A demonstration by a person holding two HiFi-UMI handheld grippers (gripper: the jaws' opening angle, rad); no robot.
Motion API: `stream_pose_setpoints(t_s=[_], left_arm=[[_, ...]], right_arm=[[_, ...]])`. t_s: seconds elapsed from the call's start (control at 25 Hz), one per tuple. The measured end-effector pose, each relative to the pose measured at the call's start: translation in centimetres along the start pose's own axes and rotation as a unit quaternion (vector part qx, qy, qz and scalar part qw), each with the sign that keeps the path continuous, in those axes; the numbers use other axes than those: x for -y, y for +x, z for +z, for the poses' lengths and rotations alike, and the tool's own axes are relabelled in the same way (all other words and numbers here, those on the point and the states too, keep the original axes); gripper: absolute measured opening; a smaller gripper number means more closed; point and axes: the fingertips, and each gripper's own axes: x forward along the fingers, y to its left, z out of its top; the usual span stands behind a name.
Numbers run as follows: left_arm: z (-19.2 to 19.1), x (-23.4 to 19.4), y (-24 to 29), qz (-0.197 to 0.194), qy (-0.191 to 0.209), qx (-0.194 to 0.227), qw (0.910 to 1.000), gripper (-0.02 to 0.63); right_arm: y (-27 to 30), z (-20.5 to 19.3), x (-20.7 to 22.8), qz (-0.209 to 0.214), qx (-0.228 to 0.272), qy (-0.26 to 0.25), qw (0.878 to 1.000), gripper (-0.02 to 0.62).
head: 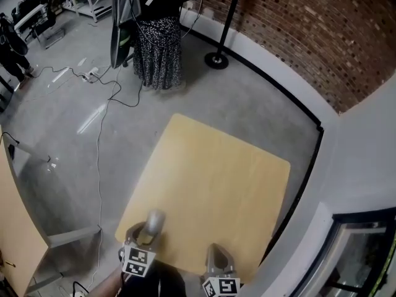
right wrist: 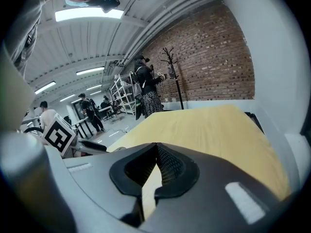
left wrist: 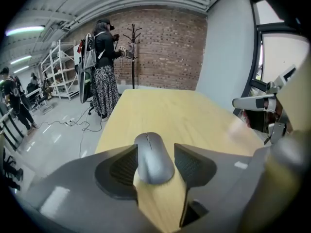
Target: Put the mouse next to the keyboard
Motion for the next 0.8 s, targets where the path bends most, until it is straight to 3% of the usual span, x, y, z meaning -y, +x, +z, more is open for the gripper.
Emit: stream_pose_setpoints(t_s=[0.24, 0.8], left_arm=[[-0.7, 0.1, 1.6, -0.004, 0.007, -0.045, 0.9990, 0.302], [-1.5, 0.0, 4.0, -0.015, 0.004, -0.094, 0.9955, 0.336]], right_arm=[[0.8, 0.3, 0.8, -0.002, 0.001, 0.005, 1.000, 0.015], [2.4, 0.8, 2.2, -0.012, -0.006, 0.010, 1.000, 0.015]])
